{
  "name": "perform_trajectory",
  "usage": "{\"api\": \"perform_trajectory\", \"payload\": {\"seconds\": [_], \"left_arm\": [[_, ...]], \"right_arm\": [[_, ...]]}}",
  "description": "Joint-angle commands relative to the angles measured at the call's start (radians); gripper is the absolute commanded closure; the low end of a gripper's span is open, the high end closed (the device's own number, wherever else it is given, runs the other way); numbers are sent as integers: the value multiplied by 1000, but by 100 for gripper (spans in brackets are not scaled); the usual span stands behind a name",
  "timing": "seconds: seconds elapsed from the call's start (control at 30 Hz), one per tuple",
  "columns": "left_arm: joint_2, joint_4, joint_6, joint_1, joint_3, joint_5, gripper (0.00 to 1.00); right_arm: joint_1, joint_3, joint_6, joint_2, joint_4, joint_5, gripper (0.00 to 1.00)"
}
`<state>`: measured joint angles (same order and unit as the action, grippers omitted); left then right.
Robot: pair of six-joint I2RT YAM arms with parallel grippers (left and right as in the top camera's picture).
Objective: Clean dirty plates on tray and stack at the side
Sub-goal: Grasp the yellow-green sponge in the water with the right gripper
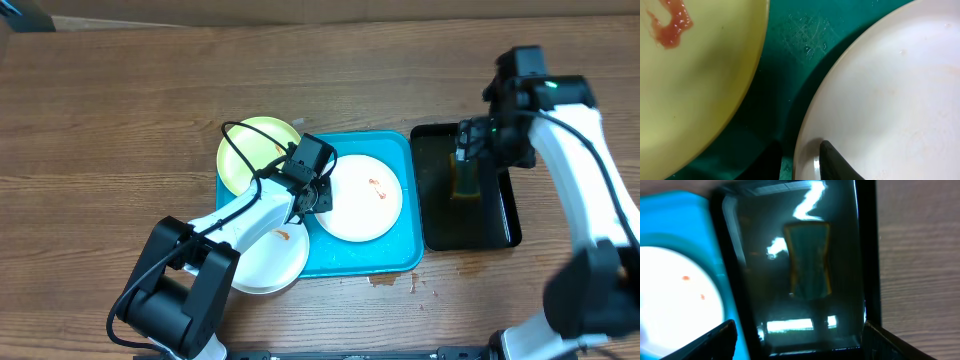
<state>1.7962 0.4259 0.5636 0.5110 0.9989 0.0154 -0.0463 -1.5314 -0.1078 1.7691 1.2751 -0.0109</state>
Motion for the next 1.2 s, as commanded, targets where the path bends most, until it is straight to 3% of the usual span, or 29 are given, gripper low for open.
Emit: {"api": "perform_trajectory", "payload": {"seconds": [0.0,0.2,0.53,0.57,0.6,0.63,0.67,0.73,0.77,0.8,0.83,1.07,1.13,1.17], "left_arm": [[21,21,-3,4,-3,-14,72],[21,75,-3,4,39,-15,73],[22,74,-3,6,38,-12,71],[21,74,-3,6,38,-12,71],[21,74,-3,6,38,-11,71],[22,75,-3,6,38,-11,70],[22,75,-3,6,38,-11,70],[22,75,-3,6,38,-11,70],[21,74,-3,6,38,-11,70],[22,74,-3,6,38,-11,70],[21,74,-3,6,38,-11,69],[22,75,-3,6,38,-11,67],[21,75,-3,6,38,-11,67],[21,75,-3,6,38,-11,66]], "right_arm": [[3,-10,-51,103,7,-40,19],[1,40,-60,249,-7,-36,27],[1,230,-76,259,-228,-18,30],[1,240,-76,259,-239,-18,38],[1,248,-76,259,-248,-18,58],[1,256,-76,259,-254,-18,86],[1,257,-76,259,-253,-18,96],[1,257,-76,259,-252,-17,96],[1,257,-76,259,-252,-17,86],[1,257,-76,259,-252,-17,49],[1,257,-76,259,-254,-17,23],[1,257,-76,259,-339,-18,23],[1,257,-76,259,-358,-18,32],[1,257,-76,259,-364,-17,50]]}}
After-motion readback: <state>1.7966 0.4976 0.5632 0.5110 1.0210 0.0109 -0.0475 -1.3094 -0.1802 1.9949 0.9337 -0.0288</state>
